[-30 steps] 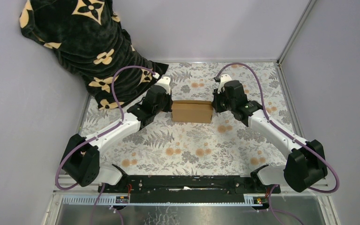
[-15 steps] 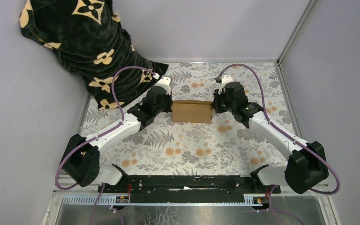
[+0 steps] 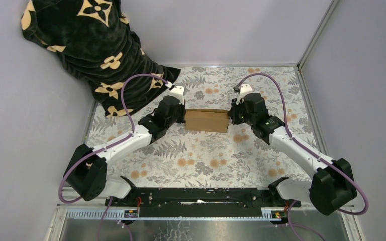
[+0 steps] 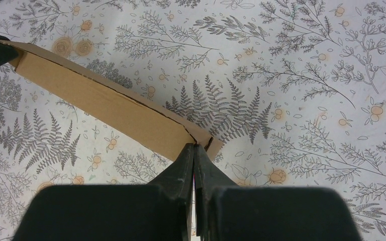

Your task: Fold the paper box

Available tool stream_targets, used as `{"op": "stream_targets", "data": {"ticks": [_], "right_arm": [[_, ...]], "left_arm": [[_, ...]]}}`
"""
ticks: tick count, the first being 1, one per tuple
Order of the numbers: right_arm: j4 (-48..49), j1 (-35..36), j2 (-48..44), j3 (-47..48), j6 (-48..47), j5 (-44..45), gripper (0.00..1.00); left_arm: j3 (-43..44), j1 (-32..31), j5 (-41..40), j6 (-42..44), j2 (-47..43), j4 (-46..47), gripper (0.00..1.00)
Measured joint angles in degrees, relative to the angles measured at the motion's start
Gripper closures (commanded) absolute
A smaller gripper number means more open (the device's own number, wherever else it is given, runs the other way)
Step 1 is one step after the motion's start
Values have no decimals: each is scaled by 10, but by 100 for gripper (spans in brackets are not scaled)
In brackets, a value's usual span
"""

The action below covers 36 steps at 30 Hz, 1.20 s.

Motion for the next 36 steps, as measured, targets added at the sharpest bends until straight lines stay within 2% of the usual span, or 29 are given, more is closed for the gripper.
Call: {"op": "stream_targets", "data": {"ticks": [24,36], "right_arm": [[95,1,-10,-57,-2,16,100],[113,2,-13,-71,-2,16,100]], "left_arm": [[-14,-3,-14,1,5,31,91],[-24,-5,-16,2,5,47,91]]}}
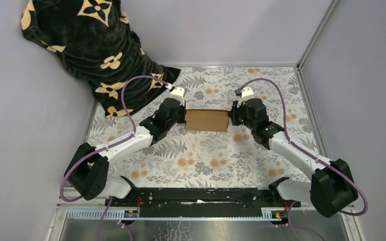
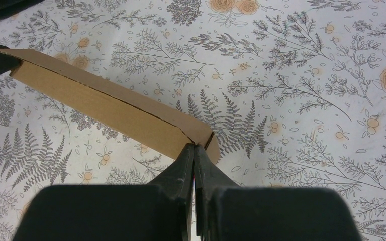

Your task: Fold the paper box

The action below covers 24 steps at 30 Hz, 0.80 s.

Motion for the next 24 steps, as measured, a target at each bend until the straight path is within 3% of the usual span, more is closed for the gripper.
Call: {"op": "stream_targets", "data": {"ticks": [10,24], "right_arm": [[3,4,-4,-12,0,3,96],[-44,7,-48,-23,16,-5,61]], "left_arm": [[-12,-7,-13,0,0,16,91],[-21,-26,-16,-1,0,33,91]]}}
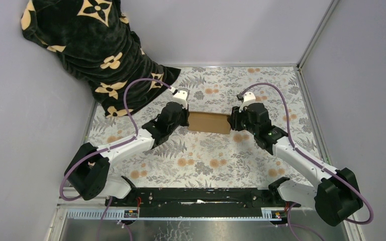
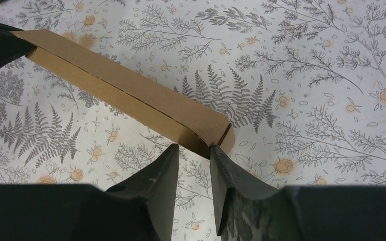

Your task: Fold the paper box

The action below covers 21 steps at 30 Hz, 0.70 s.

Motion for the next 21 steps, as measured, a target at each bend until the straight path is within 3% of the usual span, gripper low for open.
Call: {"op": "stream_targets", "data": {"ticks": [9,21], "right_arm": [[-26,4,-28,-6,17,-2,51],[-34,6,-49,-11,42,-2,48]], "left_arm": [[-3,-10,4,-2,1,7,91],[-3,-13,5,-2,2,9,92]]}}
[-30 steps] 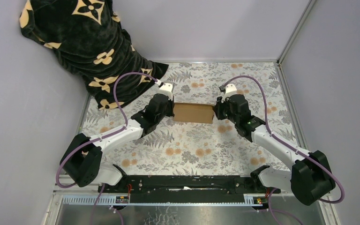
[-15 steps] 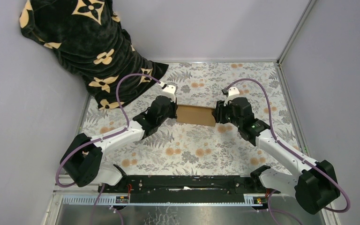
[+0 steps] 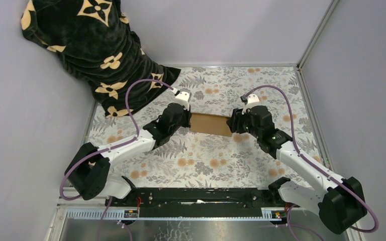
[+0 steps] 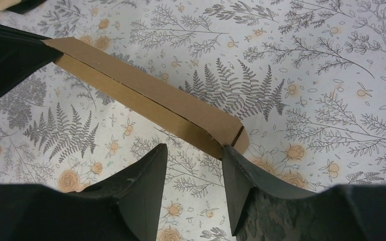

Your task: Fold the paper box

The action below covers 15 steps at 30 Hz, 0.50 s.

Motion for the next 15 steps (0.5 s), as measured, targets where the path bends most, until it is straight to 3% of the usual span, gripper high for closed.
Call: {"op": "stream_targets", "data": {"ticks": [15], "right_arm": [[-3,3,-44,0,22,38,43]], "left_arm": [[0,-4,10,-2,2,5,92]]}}
